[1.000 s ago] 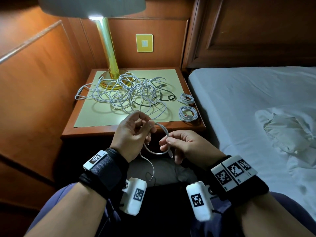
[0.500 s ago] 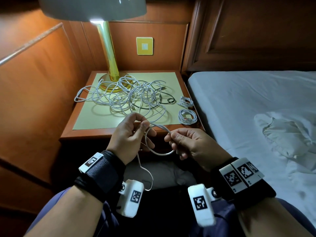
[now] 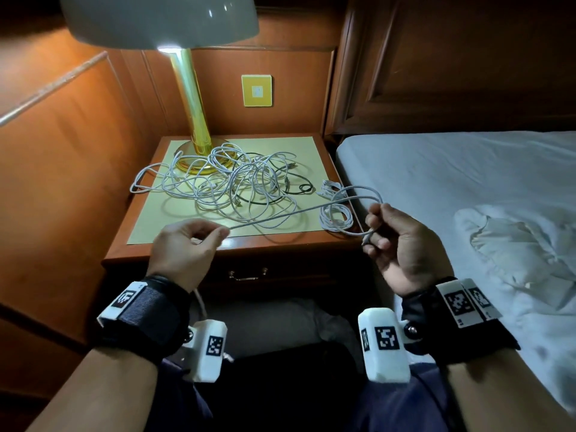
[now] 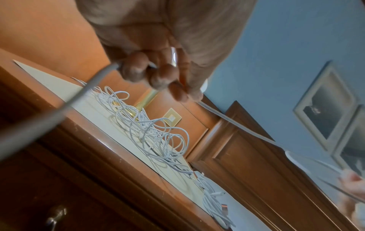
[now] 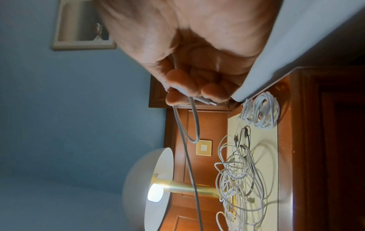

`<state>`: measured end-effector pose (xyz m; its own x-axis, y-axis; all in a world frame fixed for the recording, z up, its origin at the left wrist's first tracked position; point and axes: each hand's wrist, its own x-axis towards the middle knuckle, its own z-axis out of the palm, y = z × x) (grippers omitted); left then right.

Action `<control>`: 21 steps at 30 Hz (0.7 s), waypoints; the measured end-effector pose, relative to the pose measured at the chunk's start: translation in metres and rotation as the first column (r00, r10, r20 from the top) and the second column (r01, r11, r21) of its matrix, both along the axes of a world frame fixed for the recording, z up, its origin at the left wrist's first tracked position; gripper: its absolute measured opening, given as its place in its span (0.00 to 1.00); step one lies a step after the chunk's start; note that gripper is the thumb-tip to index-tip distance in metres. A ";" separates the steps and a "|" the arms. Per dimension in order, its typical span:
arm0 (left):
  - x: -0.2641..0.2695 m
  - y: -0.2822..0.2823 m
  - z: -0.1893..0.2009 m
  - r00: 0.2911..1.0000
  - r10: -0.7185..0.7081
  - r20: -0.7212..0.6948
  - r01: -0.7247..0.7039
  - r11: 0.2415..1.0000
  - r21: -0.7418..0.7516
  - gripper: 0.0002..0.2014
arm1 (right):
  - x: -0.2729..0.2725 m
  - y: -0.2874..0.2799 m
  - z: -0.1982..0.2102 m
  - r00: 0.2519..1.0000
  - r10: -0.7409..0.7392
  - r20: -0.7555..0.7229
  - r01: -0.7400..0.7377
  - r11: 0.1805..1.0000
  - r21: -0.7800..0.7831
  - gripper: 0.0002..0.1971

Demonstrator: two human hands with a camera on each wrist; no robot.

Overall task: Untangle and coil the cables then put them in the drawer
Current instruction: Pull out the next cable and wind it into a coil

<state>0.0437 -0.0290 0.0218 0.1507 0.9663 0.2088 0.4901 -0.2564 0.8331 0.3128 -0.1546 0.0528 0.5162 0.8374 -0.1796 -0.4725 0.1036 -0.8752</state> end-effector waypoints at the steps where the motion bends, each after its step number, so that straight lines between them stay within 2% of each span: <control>1: -0.003 0.000 0.000 0.997 0.067 -0.024 -0.067 0.998 0.011 0.05 | 0.000 0.000 -0.001 0.999 -0.022 0.032 0.021 1.000 0.008 0.11; 3: -0.001 -0.002 0.000 0.991 0.122 -0.061 -0.119 0.992 0.038 0.07 | -0.006 0.001 -0.004 0.991 -0.037 0.128 0.034 0.999 0.029 0.12; 5: 0.005 -0.008 0.001 0.991 0.101 -0.093 -0.094 0.993 0.073 0.08 | -0.013 0.001 -0.008 0.956 -0.042 0.289 0.033 0.999 0.037 0.13; 8: 0.016 -0.017 0.000 0.990 0.004 -0.143 0.016 0.990 0.140 0.09 | -0.021 -0.002 -0.009 0.819 -0.022 0.573 0.017 1.000 0.014 0.12; 10: 0.023 -0.022 -0.004 0.977 -0.094 -0.191 0.131 0.973 0.190 0.08 | -0.025 -0.004 -0.010 0.717 -0.003 0.697 0.009 1.000 -0.006 0.11; 12: 0.029 -0.027 -0.007 0.959 -0.172 -0.227 0.221 0.952 0.214 0.06 | -0.029 -0.005 -0.011 0.669 0.002 0.743 0.003 1.000 -0.005 0.10; 16: 0.036 -0.035 -0.009 0.923 -0.339 -0.181 0.376 0.892 0.249 0.05 | -0.032 -0.003 -0.014 0.648 0.009 0.762 -0.007 1.000 -0.006 0.09; 21: 0.038 -0.037 -0.008 0.876 -0.464 -0.132 0.482 0.832 0.274 0.03 | -0.036 -0.002 -0.016 0.590 0.046 0.806 -0.033 0.999 -0.032 0.08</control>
